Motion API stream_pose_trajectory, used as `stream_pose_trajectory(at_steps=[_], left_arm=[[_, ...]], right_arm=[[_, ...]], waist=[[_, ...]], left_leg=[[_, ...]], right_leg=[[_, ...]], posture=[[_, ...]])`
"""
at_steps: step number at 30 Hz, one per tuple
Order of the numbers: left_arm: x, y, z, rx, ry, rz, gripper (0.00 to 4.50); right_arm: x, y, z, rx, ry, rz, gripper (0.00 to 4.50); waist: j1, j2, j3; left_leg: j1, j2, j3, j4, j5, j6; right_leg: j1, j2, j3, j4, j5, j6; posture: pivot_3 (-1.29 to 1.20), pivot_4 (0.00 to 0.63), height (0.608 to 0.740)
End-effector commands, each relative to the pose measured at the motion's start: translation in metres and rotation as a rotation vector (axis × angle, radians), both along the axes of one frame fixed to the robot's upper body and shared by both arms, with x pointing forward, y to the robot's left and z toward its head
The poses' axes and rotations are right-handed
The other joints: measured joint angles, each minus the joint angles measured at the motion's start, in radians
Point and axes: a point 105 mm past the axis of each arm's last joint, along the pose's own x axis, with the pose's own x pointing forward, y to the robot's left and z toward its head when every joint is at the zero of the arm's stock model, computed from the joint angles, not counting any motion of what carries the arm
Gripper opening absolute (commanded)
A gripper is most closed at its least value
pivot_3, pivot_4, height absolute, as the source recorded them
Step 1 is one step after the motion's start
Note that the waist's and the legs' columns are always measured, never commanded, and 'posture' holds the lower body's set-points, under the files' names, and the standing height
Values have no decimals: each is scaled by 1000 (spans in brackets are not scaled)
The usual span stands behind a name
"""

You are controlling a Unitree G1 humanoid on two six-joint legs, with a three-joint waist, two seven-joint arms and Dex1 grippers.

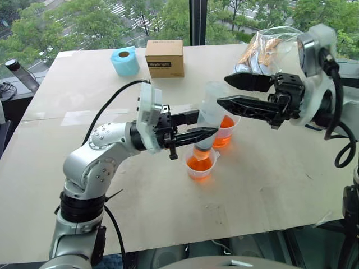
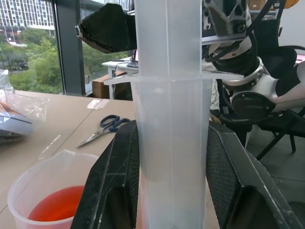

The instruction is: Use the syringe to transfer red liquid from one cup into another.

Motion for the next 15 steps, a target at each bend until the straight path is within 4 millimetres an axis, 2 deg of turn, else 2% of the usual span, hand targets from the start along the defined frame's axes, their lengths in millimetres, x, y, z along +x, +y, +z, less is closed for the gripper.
stream_pose_trajectory(at_steps=[1,3,7,11,15], left_arm=[[-1,0,5,-13,-48,-7,1450],[0,-1,5,-14,-51,-7,1450],[1,-2,6,-21,-56,-4,1450],[2,-1,6,-25,-58,-3,1450],[2,-2,7,-34,-61,-3,1450]], right_arm=[[-9,7,13,39,-30,53,3864],[-11,9,13,42,-29,64,3307],[-13,10,11,31,-13,77,1406],[-14,10,8,22,-2,80,1339],[-12,10,-8,-46,20,69,1339]], waist=[[-2,0,0],[-1,0,0],[0,0,0],[-1,0,0],[0,0,0]], left_leg=[[0,0,0,0,0,0],[0,0,0,0,0,0],[0,0,0,0,0,0],[0,0,0,0,0,0],[0,0,0,0,0,0]], right_leg=[[0,0,0,0,0,0],[0,0,0,0,0,0],[0,0,0,0,0,0],[0,0,0,0,0,0],[0,0,0,0,0,0]], posture=[[0,150,740],[0,150,740],[0,150,740],[0,150,740],[0,150,740]])
